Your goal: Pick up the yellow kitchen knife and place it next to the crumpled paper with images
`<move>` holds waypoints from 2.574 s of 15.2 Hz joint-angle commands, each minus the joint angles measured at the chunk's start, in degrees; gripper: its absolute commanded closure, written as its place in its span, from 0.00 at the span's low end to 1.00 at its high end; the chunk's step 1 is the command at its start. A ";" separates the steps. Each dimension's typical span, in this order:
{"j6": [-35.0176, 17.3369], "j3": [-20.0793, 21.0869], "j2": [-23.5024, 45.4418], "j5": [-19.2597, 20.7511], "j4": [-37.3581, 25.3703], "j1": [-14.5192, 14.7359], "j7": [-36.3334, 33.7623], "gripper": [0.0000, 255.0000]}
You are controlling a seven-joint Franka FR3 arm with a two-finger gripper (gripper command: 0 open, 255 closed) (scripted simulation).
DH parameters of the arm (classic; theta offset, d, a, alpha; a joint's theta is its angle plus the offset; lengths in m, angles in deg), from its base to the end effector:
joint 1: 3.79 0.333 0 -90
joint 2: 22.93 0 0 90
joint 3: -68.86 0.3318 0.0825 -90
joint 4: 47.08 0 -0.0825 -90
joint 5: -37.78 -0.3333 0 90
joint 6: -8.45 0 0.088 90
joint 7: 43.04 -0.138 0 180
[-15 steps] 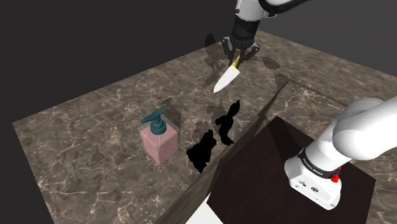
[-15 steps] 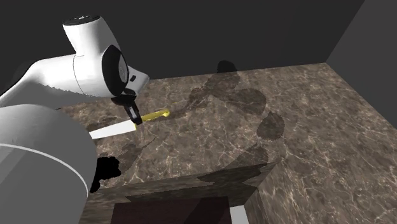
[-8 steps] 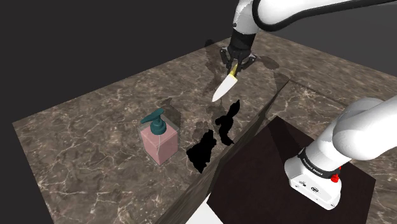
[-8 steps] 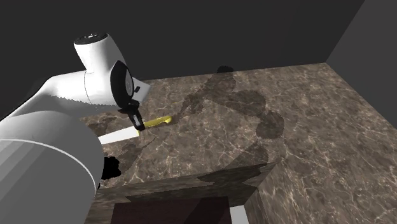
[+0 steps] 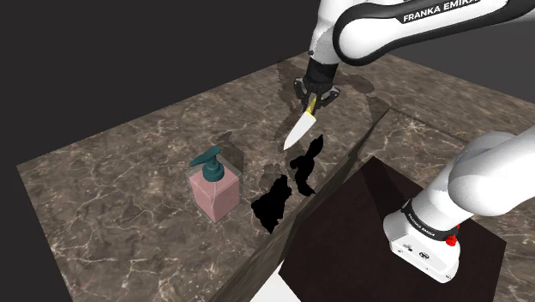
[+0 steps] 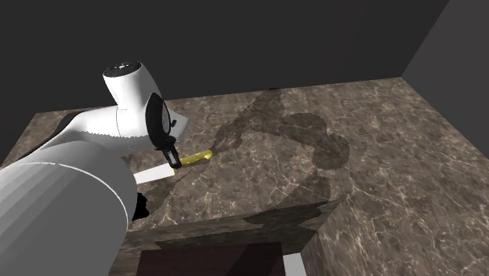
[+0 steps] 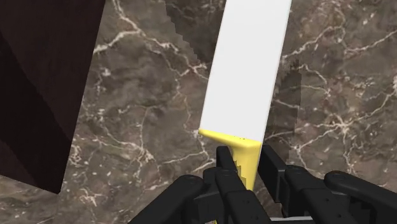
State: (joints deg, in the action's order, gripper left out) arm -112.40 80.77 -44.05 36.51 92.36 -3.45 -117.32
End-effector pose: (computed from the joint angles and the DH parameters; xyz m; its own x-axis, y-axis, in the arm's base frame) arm 0.3751 0.0866 0.4495 0.4469 -0.8924 0.0631 -0.8934 -0.4489 -0.0212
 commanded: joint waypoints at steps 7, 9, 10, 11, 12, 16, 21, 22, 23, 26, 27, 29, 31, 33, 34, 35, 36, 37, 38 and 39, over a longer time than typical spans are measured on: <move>-6.80 0.54 2.89 0.42 3.92 -0.14 -0.69 1.00; -8.53 0.68 3.76 0.59 4.79 -0.20 -0.90 1.00; -9.40 0.75 4.22 0.68 5.21 -0.23 -1.02 1.00; -10.27 0.83 4.70 0.78 5.61 -0.27 -1.13 1.00; -11.15 0.90 5.19 0.89 6.00 -0.31 -1.26 1.00; -14.59 1.19 7.27 1.42 7.41 -0.50 -1.81 1.00; -14.59 1.18 7.27 1.42 7.41 -0.50 -1.81 1.00; -14.59 1.18 7.27 1.42 7.41 -0.50 -1.81 1.00; -14.59 1.18 7.27 1.42 7.41 -0.50 -1.81 1.00; -14.58 1.18 7.27 1.42 7.41 -0.50 -1.81 0.00; -14.58 1.18 7.27 1.42 7.41 -0.50 -1.81 0.00; -14.58 1.18 7.27 1.42 7.41 -0.50 -1.81 0.00; -12.37 1.06 5.82 1.02 6.61 -0.33 -1.51 0.00; -7.99 0.81 3.23 0.41 4.78 -0.06 -1.03 0.00; -6.28 0.71 2.32 0.23 3.97 0.04 -0.89 0.00; -6.28 0.71 2.32 0.23 3.97 0.04 -0.89 0.00; -6.28 0.70 2.31 0.22 3.98 0.05 -0.88 0.00; -6.28 0.70 2.32 0.23 3.97 0.05 -0.89 0.00; -6.28 0.70 2.32 0.23 3.97 0.05 -0.89 0.00; -6.28 0.70 2.32 0.23 3.97 0.05 -0.89 0.00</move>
State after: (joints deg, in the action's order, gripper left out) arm -118.76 81.49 -41.68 36.75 96.34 -3.41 -118.22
